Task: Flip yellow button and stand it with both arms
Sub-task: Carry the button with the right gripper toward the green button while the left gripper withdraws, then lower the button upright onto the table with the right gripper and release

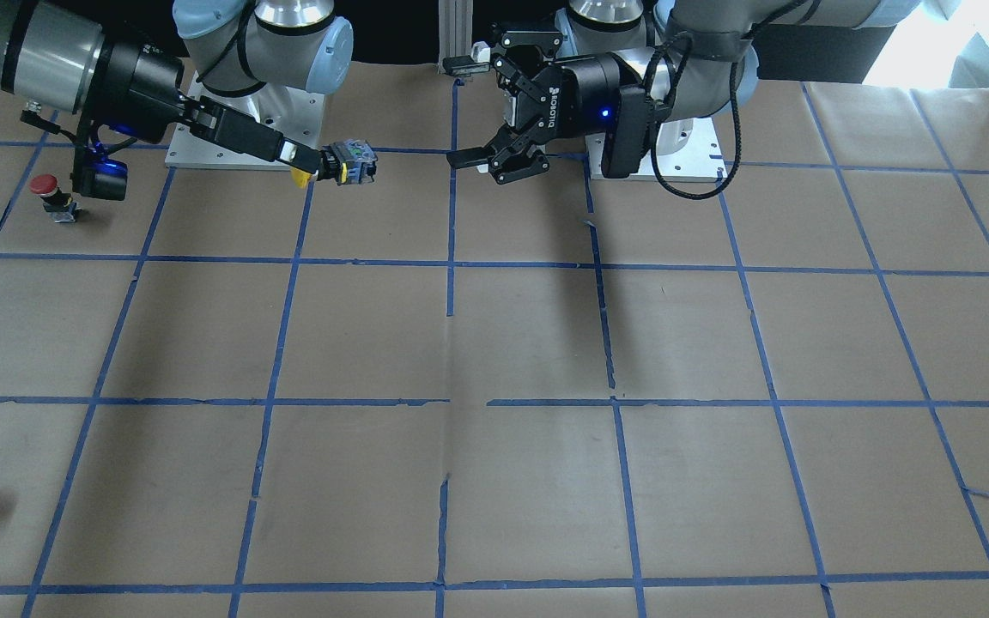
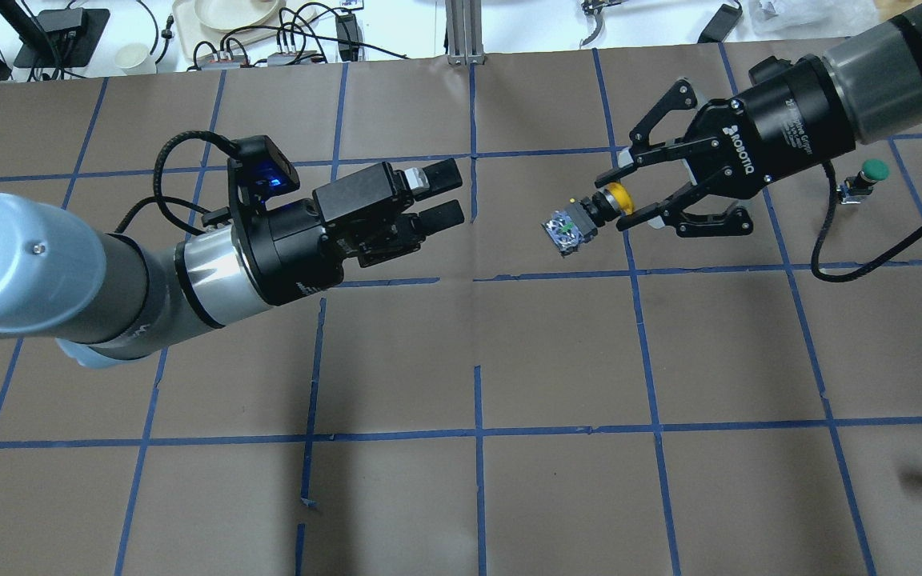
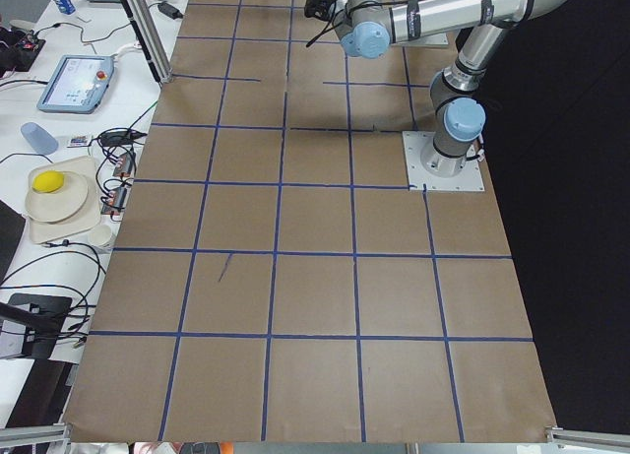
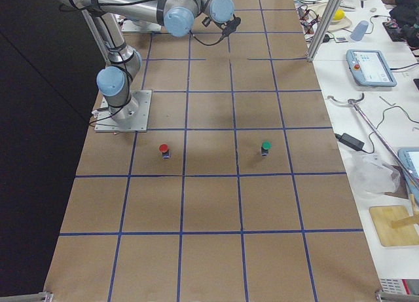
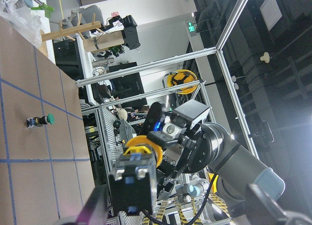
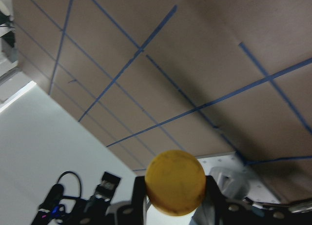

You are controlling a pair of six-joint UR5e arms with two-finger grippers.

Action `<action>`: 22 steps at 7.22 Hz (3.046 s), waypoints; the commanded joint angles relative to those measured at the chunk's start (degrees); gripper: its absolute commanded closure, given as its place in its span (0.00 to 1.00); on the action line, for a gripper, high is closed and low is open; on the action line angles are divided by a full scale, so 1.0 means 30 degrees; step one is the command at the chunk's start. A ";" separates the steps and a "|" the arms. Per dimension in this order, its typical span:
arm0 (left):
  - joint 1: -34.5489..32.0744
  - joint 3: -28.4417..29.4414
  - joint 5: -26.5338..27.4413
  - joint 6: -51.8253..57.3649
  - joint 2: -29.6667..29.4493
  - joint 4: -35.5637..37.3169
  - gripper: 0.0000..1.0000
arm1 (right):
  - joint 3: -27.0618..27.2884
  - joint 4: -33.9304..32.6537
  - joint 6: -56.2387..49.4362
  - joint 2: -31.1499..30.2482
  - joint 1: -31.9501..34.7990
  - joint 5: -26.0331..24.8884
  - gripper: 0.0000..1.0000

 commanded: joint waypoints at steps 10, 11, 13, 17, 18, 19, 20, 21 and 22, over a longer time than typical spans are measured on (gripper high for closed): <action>0.3954 0.9787 1.6694 -1.6296 -0.4793 0.8395 0.00 | 0.7147 -1.8242 -2.5840 0.0418 -0.8067 -1.2980 0.87; 0.3634 0.9758 1.9562 -1.8006 -0.4590 0.9843 0.00 | 0.7442 -1.8633 -2.8274 0.1060 -0.9237 -1.1692 0.87; 0.3309 0.9846 2.5246 -1.9448 -0.3887 1.1807 0.00 | 0.7504 -1.8986 -3.2355 0.3249 -1.1700 -0.8115 0.87; 0.0505 0.9584 3.4657 -2.4598 -0.3825 1.8011 0.00 | 0.7649 -2.0483 -3.3220 0.4757 -1.2821 -0.8134 0.86; 0.0235 0.9524 3.4649 -2.5108 -0.3826 1.8205 0.00 | 0.7766 -2.0395 -3.3046 0.4758 -1.3055 -0.8163 0.81; 0.0174 0.9436 3.4591 -2.7521 -0.3739 1.8207 0.00 | 0.7854 -2.0336 -3.2899 0.4758 -1.3086 -0.8337 0.70; -0.0029 0.9494 3.4562 -2.9082 -0.3593 1.8265 0.00 | 0.7884 -2.0336 -3.2579 0.4729 -1.3087 -0.8368 0.57; -0.0177 0.9349 3.4416 -2.9127 -0.3186 1.8265 0.00 | 0.7885 -2.0336 -3.2546 0.4729 -1.3087 -0.8398 0.44; -0.0207 0.9406 3.3777 -2.8924 -0.3008 1.8323 0.00 | 0.7914 -2.0307 -3.2546 0.4613 -1.3058 -0.8427 0.01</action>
